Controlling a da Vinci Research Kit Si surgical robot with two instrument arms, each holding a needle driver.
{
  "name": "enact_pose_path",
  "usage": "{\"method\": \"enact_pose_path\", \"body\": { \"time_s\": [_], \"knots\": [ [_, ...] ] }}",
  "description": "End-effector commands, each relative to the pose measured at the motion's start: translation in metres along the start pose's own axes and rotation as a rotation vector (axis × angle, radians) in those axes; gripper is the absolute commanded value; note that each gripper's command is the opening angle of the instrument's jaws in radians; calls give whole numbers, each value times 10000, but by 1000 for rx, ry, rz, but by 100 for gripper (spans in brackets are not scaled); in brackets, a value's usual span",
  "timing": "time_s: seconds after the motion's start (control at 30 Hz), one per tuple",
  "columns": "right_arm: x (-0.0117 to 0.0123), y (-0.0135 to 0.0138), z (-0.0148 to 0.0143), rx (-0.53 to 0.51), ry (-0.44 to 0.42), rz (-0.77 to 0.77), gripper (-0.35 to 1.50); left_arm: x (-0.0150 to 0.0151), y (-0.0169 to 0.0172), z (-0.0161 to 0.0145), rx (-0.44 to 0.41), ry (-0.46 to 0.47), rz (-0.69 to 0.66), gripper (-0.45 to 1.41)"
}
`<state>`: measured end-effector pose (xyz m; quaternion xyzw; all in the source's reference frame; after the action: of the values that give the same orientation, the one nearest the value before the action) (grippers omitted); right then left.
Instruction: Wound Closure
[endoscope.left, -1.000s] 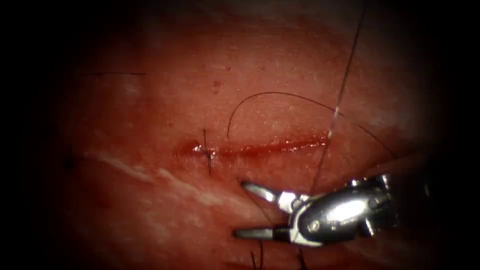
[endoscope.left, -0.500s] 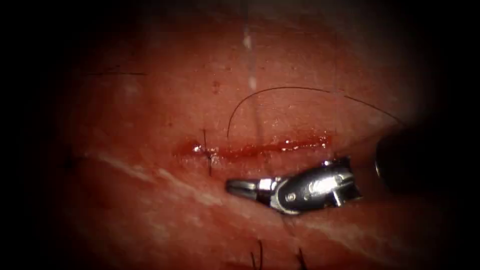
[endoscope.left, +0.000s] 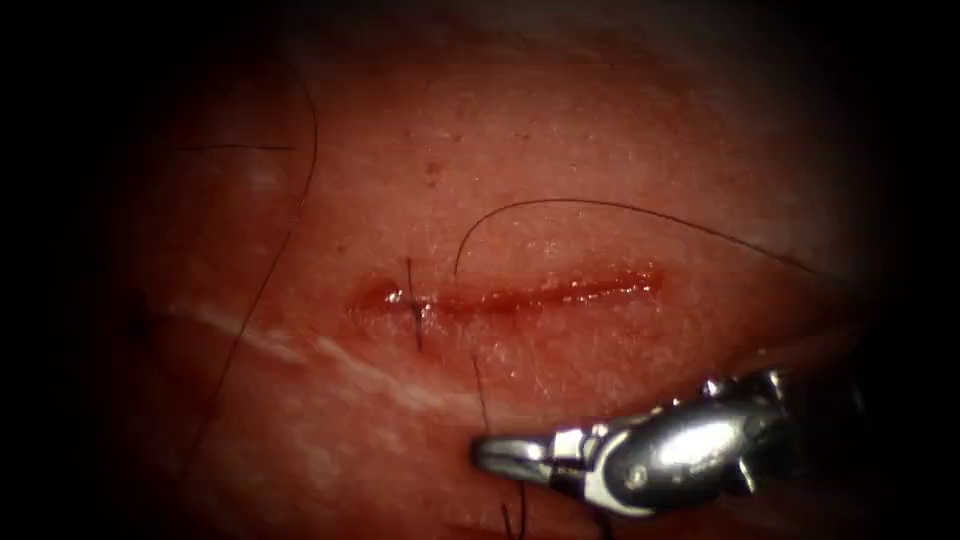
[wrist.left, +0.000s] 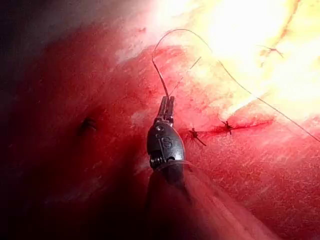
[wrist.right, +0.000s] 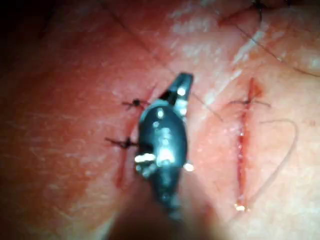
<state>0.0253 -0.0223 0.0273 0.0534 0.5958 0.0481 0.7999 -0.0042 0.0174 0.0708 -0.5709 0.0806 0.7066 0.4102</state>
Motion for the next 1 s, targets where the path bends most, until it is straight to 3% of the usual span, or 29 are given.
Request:
{"method": "enact_pose_path", "body": {
  "time_s": [0.03,0.13,0.6,0.8,0.97,1.0],
  "knots": [
    [12,-23,2,12,6,2,-35,-10,2,5,-2,-1,-3,-45],
    [32,-34,-1,13,10,-19,-35,-10,2,5,-3,-1,-3,-45],
    [77,-64,-6,67,35,-28,-35,-10,3,5,-3,-1,-3,-45],
    [108,-83,-11,100,53,-36,-35,-10,2,4,-3,-1,-3,-45],
    [123,-76,-16,96,68,-60,-35,-9,3,4,-3,-1,-3,-45],
    [121,-72,-16,89,67,-68,-13,-9,3,4,-3,-1,-3,-45]
  ]
}}
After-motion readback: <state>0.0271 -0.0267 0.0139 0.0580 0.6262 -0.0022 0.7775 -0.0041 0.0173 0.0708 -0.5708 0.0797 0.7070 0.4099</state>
